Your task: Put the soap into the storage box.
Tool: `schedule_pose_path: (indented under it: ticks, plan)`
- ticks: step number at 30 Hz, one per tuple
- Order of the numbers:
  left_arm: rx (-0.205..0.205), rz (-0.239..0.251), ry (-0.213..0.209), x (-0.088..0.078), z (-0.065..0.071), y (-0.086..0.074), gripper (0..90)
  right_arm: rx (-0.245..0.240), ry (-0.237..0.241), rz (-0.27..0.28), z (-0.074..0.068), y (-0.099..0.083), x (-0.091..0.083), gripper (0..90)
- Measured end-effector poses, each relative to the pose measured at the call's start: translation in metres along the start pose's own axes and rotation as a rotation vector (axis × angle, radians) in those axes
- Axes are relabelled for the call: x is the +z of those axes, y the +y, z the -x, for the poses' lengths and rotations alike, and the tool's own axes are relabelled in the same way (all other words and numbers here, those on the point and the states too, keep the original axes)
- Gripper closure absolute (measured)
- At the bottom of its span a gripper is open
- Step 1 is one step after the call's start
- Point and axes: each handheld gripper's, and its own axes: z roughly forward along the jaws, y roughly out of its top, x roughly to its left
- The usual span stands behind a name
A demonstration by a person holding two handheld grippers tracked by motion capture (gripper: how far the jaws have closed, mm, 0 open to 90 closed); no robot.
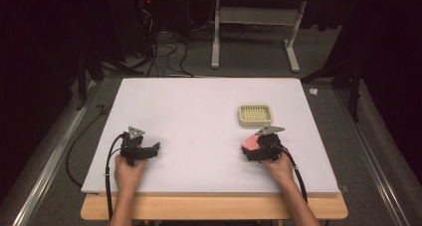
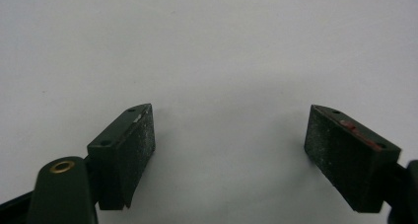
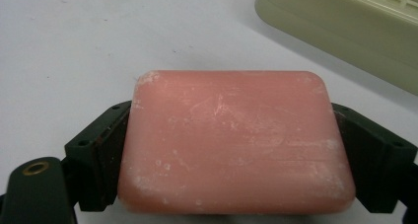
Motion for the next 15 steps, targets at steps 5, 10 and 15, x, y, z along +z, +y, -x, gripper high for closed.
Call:
schedule_pose_path:
  ticks: [5,10,15]
  plan:
    - [0.0,0.0,0.0,0.0,0.0,0.0,20.0,0.001,0.001,0.002,0.0002,-0.0001,0.0001,13.2]
    - [0.0,0.0,-0.001,0.0,-0.0001,0.0,20.0,-0.001,0.004,0.003,0.0005,0.0001,0.0,13.4]
    - [-0.001,0.001,-0.001,0.0001,-0.0002,0.0,20.0,0.003,0.004,0.003,0.0005,0.0004,-0.0001,13.5]
